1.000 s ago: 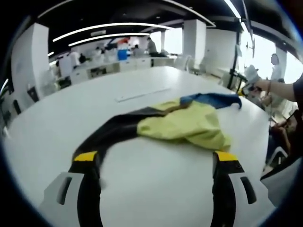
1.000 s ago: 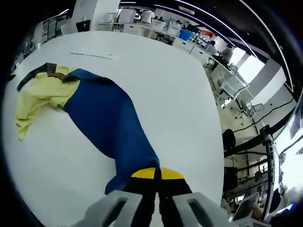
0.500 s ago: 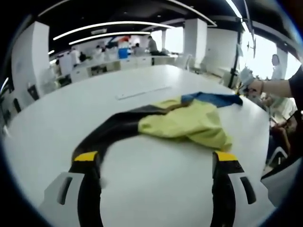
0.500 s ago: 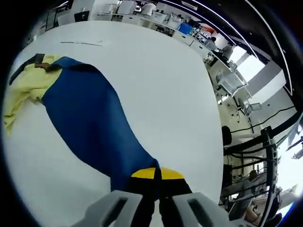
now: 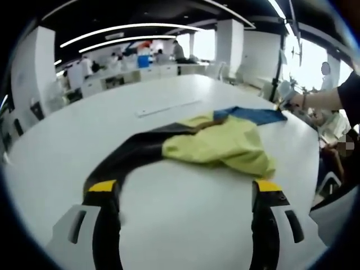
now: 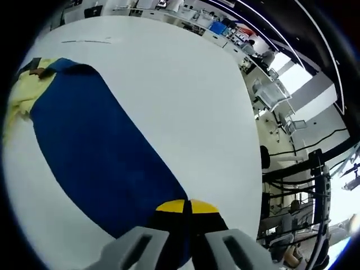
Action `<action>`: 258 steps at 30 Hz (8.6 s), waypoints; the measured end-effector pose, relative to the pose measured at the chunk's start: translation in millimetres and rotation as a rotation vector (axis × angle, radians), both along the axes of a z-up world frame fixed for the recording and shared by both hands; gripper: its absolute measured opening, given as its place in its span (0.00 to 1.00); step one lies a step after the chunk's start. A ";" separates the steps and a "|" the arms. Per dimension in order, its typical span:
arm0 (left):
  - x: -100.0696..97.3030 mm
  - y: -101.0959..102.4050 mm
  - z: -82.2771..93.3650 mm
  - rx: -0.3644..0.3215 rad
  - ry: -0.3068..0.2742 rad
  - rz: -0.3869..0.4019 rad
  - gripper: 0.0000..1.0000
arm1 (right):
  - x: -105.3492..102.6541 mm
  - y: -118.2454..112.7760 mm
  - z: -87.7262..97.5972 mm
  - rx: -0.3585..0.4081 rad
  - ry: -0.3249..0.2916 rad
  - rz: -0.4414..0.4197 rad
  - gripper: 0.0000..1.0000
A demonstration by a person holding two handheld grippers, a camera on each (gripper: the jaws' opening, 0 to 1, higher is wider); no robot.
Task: Fold the garment on the visible template until the final outline fits inside the template.
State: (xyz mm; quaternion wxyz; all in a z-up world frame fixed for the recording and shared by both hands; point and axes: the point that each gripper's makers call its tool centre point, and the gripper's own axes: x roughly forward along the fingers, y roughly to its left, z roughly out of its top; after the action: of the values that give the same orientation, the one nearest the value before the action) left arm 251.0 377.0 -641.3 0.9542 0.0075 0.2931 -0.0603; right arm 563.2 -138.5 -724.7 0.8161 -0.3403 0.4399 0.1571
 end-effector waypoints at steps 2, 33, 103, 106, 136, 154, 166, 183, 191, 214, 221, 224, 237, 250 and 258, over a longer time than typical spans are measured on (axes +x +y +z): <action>0.8 0.2 0.1 -0.001 -0.001 0.000 0.94 | -0.2 -0.1 0.1 0.002 0.003 -0.002 0.00; 43.0 2.8 29.7 0.005 -0.077 -0.031 0.85 | -7.2 125.3 61.6 0.500 -0.105 0.121 0.37; 194.5 1.4 -72.9 0.243 0.000 -0.225 0.29 | -42.4 340.3 15.0 0.361 -0.121 0.861 0.13; 197.9 -0.9 -72.8 0.267 -0.001 -0.230 0.27 | -43.4 342.9 17.7 0.369 -0.126 0.871 0.07; 254.8 22.1 -54.8 0.208 -0.067 -0.054 0.00 | 23.4 361.0 30.7 0.583 -0.140 0.594 0.00; 263.6 52.2 -74.2 0.153 -0.009 0.117 0.16 | 44.9 359.3 2.0 0.652 -0.075 0.360 0.01; 255.4 56.4 -52.7 0.072 -0.052 0.178 0.66 | 28.6 358.9 17.1 0.737 0.007 0.300 0.48; 229.6 33.2 -2.6 0.065 -0.148 0.042 0.99 | -27.8 363.3 55.4 0.755 0.091 0.422 0.85; 207.2 21.5 17.1 0.079 -0.162 -0.025 0.99 | -64.2 361.8 67.2 0.715 0.138 0.518 0.92; 126.0 5.3 45.4 0.096 -0.171 -0.074 0.99 | -155.8 363.3 94.9 0.676 0.200 0.711 0.91; 99.5 -2.0 47.7 0.083 -0.171 -0.078 0.99 | -183.4 363.0 93.0 0.649 0.230 0.764 0.90; 87.7 -5.3 44.2 0.079 -0.159 -0.083 0.99 | -199.3 363.4 93.3 0.644 0.244 0.790 0.90; 43.0 -13.5 35.7 0.048 -0.137 -0.077 0.99 | -258.1 370.5 85.6 0.618 0.302 0.904 0.88; 12.2 -19.2 24.4 0.014 -0.113 -0.051 0.99 | -284.3 373.4 56.1 0.559 0.332 0.948 0.61; -0.8 -12.2 23.7 0.006 -0.109 -0.020 0.99 | -282.0 374.5 29.1 0.498 0.304 0.933 0.46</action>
State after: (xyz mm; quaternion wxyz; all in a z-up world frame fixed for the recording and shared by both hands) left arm 250.2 364.8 -617.6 0.9681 0.0167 0.2406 -0.0685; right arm 281.2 236.1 -695.6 0.6428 -0.2694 0.3049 0.6491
